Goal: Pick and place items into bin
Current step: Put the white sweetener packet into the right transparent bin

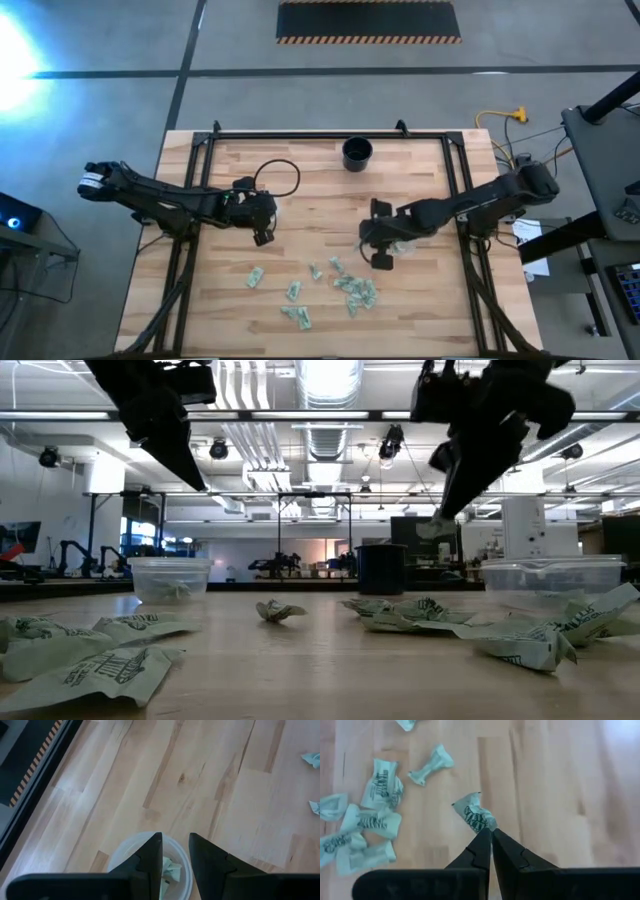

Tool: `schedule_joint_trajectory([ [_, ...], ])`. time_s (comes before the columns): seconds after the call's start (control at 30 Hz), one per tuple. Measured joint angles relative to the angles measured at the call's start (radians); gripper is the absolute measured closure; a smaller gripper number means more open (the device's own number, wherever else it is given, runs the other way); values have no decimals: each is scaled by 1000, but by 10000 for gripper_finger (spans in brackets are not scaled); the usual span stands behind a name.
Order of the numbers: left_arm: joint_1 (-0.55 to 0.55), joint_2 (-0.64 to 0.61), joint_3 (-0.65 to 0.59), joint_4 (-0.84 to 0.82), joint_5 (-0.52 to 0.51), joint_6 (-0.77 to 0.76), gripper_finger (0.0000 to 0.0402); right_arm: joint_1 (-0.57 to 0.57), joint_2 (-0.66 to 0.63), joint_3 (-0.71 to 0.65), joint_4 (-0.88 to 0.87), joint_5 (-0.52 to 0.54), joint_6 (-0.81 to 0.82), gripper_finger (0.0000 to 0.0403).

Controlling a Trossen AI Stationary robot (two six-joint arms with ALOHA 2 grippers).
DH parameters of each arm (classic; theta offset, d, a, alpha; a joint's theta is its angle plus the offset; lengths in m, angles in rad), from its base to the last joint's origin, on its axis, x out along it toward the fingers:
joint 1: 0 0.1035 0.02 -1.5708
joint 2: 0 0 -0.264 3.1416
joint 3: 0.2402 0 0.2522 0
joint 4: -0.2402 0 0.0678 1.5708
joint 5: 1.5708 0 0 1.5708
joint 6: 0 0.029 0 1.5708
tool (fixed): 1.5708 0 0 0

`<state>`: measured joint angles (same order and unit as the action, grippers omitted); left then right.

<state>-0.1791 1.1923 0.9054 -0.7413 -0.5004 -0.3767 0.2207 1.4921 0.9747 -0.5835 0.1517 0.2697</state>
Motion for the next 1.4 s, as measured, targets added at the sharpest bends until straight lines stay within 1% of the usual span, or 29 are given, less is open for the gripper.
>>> schedule_joint_trajectory([
  [0.17,0,0,0,1,-5,0,322,1,-110,4,-123,30,51,394],
  [0.4,0,0,0,18,-8,-1,322,2,-291,-49,-296,67,191,394],
  [0.53,0,0,0,34,-11,-2,322,2,-367,-75,-415,95,257,394],
  [0.67,0,0,0,53,-11,-3,322,2,-422,-120,-426,112,309,394],
  [0.8,0,0,0,61,-12,-3,322,2,-434,-166,-398,114,322,394],
  [1.27,1,0,0,110,-12,-3,322,2,-371,-268,-305,114,320,394],
  [1.4,0,0,0,113,-12,-3,322,1,-372,-276,-269,114,305,383],
])
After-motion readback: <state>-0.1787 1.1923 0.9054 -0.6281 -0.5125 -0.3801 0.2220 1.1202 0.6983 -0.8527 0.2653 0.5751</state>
